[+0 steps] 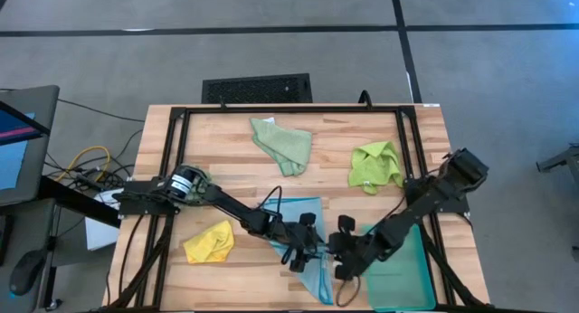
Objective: Fold microfiber towels
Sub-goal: Fold the blue microfiber cloth
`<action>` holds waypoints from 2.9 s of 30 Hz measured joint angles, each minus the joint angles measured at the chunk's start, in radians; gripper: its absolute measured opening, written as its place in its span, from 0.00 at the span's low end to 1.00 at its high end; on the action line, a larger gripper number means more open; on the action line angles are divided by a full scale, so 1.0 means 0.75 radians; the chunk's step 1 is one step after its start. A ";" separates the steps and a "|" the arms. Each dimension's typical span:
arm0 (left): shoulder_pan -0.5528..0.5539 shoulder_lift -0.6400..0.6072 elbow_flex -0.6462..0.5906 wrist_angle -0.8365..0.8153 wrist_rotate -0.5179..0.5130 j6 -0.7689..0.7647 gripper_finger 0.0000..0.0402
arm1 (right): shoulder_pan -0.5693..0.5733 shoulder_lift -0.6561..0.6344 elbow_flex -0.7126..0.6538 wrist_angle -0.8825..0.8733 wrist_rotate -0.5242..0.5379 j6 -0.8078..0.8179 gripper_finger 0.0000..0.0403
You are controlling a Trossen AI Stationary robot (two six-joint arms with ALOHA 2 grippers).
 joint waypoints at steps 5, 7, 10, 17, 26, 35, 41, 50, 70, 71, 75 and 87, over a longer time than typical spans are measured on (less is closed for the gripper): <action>0.030 0.003 -0.001 0.019 -0.035 0.004 0.57 | 0.100 -0.109 0.002 -0.107 0.138 0.044 0.24; 0.046 0.003 -0.002 0.013 -0.014 -0.050 0.57 | 0.144 -0.146 0.002 -0.129 0.234 0.048 0.24; 0.089 0.015 0.005 0.026 0.131 -0.168 0.57 | 0.201 -0.179 0.002 -0.135 0.345 0.048 0.24; 0.144 0.043 0.004 0.043 0.305 -0.340 0.57 | 0.232 -0.192 0.002 -0.154 0.411 0.049 0.24; 0.103 0.120 0.123 -0.008 0.368 -0.341 0.57 | 0.222 -0.191 0.002 -0.159 0.410 0.049 0.24; 0.046 0.141 0.329 -0.388 0.334 -0.210 0.51 | 0.225 -0.191 0.002 -0.164 0.404 0.049 0.24; 0.006 0.145 0.434 -0.590 0.337 -0.182 0.40 | 0.225 -0.191 0.002 -0.163 0.401 0.049 0.24; -0.028 0.145 0.440 -0.614 0.333 -0.143 0.30 | 0.225 -0.190 0.002 -0.163 0.400 0.050 0.24; -0.087 0.006 0.442 -0.812 0.126 -0.036 0.05 | 0.094 -0.042 0.001 -0.175 0.371 0.158 0.24; -0.096 0.003 0.442 -0.821 0.124 -0.022 0.06 | 0.072 -0.023 0.002 -0.166 0.360 0.161 0.24; -0.127 -0.003 0.440 -0.848 0.110 -0.003 0.07 | -0.029 0.058 0.001 -0.081 0.301 0.161 0.24; -0.168 -0.003 0.432 -0.885 0.021 0.013 0.06 | -0.171 0.224 0.008 0.083 0.053 0.076 0.15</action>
